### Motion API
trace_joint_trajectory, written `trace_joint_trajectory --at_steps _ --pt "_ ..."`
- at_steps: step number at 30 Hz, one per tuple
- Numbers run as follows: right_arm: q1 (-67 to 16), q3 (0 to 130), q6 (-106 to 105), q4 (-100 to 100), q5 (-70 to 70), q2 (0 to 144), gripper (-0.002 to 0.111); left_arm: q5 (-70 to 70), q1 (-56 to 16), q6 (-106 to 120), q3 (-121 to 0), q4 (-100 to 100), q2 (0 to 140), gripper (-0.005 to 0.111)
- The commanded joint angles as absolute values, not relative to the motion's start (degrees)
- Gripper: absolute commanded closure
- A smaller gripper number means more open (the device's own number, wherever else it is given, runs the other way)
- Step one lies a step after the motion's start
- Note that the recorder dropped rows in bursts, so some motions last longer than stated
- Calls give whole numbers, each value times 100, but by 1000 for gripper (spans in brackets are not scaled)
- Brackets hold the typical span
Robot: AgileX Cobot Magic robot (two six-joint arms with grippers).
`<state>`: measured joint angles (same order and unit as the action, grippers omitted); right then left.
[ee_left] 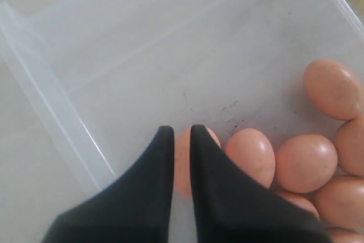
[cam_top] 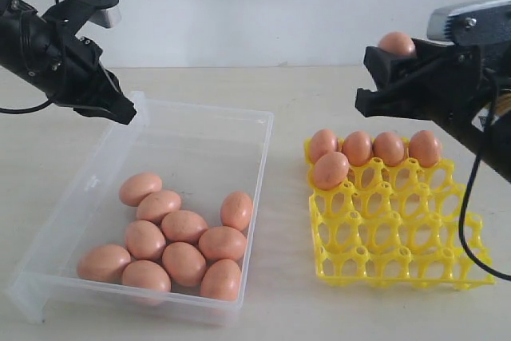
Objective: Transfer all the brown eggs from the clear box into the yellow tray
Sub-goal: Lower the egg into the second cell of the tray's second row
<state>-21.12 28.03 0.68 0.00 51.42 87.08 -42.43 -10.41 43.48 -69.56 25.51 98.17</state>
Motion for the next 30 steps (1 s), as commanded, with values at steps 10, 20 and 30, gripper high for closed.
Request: trace_joint_trajectory --at_steps 10,20,30 --pt "-685 2410 1499 -2800 6996 10437 109 -4179 -1031 4470 -6921 2635 9752 98" --pt "-685 2801 1480 -3347 6996 11270 109 -4179 -1031 4470 -6921 2635 9752 98" --pt "-685 2815 1332 -3349 6996 11283 109 -4153 -1031 4470 -6921 2635 9752 98"
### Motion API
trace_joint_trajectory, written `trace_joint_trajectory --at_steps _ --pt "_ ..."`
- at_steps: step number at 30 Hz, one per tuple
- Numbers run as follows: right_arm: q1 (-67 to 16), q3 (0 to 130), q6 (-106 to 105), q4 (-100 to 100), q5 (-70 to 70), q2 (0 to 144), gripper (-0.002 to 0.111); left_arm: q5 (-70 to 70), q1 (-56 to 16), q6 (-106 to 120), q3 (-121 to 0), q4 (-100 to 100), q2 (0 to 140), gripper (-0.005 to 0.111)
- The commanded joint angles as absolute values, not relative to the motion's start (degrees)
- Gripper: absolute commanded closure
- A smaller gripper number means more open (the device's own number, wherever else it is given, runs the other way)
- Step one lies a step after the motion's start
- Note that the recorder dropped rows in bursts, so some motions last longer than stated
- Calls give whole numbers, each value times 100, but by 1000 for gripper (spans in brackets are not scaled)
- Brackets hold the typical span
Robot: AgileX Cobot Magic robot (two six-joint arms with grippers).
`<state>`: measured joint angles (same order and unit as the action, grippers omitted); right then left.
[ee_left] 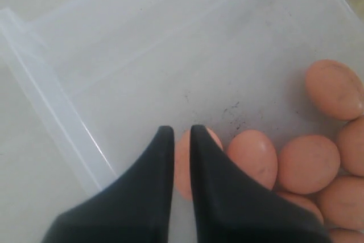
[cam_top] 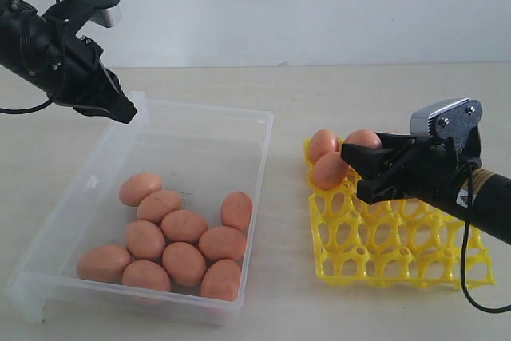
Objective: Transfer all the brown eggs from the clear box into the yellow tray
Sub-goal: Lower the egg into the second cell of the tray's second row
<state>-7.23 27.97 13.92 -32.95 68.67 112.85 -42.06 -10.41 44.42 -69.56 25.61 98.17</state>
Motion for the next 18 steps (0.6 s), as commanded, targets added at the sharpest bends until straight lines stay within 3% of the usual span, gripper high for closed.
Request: trace_joint_trajectory --at_steps 1,18 --pt "-685 2815 1344 -3349 6996 11283 109 -4153 -1031 4470 -6921 2635 9752 98" --pt "-685 2995 1343 -3769 6514 11283 109 -4155 -1031 4470 -6921 2765 9752 98"
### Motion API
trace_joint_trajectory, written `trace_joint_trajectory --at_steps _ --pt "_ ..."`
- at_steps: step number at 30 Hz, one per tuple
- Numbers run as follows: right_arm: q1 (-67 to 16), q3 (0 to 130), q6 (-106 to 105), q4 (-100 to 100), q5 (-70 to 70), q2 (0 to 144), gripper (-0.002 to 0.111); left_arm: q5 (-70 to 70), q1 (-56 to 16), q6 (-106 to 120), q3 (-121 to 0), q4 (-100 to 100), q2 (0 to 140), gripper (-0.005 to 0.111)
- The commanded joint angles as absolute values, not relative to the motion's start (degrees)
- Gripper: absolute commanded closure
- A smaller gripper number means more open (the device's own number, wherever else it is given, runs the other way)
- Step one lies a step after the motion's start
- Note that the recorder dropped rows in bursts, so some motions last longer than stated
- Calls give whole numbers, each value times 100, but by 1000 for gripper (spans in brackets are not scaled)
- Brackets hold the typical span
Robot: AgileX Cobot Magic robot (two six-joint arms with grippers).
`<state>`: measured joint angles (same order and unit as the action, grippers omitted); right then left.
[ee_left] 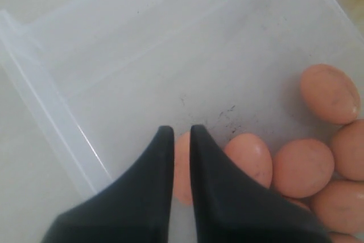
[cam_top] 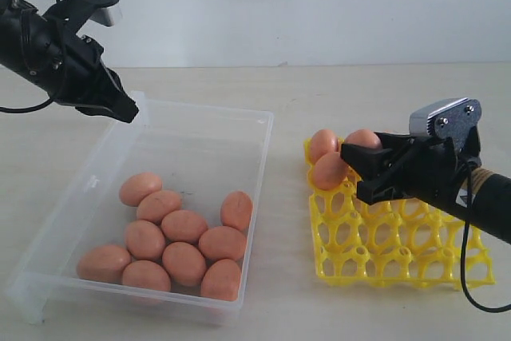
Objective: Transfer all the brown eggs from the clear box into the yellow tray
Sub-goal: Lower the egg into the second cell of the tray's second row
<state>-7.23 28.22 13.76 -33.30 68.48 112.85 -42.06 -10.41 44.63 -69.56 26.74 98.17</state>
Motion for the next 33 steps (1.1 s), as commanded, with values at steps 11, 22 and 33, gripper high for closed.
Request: trace_joint_trajectory --at_steps 11,22,33 --pt "-685 3137 1558 -3784 6422 11283 109 -4139 -1031 4470 -6921 2764 9752 98" --pt "-685 3137 1558 -3535 6201 11283 109 -4139 -1031 4470 -6921 2764 9752 98" --pt "-685 3137 1493 -3511 6103 11283 83 -4124 -1031 4470 -6921 2764 9752 98"
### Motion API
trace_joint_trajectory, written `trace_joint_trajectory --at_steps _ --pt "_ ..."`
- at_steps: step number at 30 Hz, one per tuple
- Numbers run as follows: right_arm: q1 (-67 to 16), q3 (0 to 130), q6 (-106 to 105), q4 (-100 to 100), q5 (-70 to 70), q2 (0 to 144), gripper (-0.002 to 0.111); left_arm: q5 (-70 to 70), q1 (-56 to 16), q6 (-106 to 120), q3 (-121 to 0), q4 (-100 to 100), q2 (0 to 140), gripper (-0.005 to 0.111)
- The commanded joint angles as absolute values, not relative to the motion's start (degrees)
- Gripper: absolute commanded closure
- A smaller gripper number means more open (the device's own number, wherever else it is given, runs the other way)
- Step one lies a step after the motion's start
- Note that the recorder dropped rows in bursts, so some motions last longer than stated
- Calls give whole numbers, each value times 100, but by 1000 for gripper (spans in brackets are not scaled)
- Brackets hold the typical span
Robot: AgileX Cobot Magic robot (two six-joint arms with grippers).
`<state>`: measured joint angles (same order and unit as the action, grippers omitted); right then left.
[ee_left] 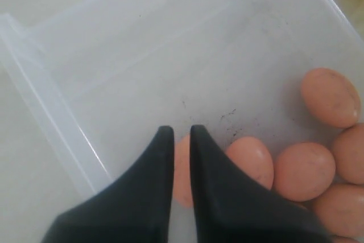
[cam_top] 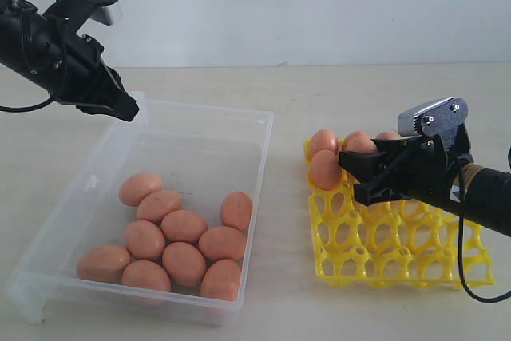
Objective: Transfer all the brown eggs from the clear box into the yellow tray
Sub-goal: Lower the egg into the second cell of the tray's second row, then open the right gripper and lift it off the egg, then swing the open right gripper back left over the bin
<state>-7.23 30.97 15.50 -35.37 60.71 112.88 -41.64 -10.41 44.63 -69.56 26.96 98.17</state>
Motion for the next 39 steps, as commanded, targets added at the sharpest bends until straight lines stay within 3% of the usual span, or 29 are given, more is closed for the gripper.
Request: trace_joint_trajectory --at_steps 1,2,5,12,19,24,28,32,39 --pt "-685 3137 1493 -3511 6103 11283 78 -4124 -1031 4470 -6921 2764 9752 98" --pt "-685 3137 1493 -3511 6093 11283 66 -4124 -1031 4470 -6921 2764 9752 98" --pt "-685 3137 1493 -3511 6028 11283 54 -4124 -1031 4470 -6921 2764 9752 98" --pt "-685 3137 1527 -3488 6220 11059 54 -4124 -1031 4470 -6921 2764 9752 98" --pt "-822 3212 2564 -4677 5927 9337 54 -4159 -1031 4555 -6921 2764 9752 98" --pt "-1990 4217 4944 -6343 2987 8401 54 -4184 -1031 4598 -6921 2764 9752 98" --pt "-2937 5109 7066 -8248 1814 8381 54 -4194 -1031 4598 -6921 2764 9752 98" --pt "-3517 5875 9435 -9995 1755 8559 55 -4247 -1031 4598 -6921 2764 9752 98" --pt "-3597 6216 9954 -9995 2268 9176 57 -4358 -1031 4586 -6921 2601 9752 98"
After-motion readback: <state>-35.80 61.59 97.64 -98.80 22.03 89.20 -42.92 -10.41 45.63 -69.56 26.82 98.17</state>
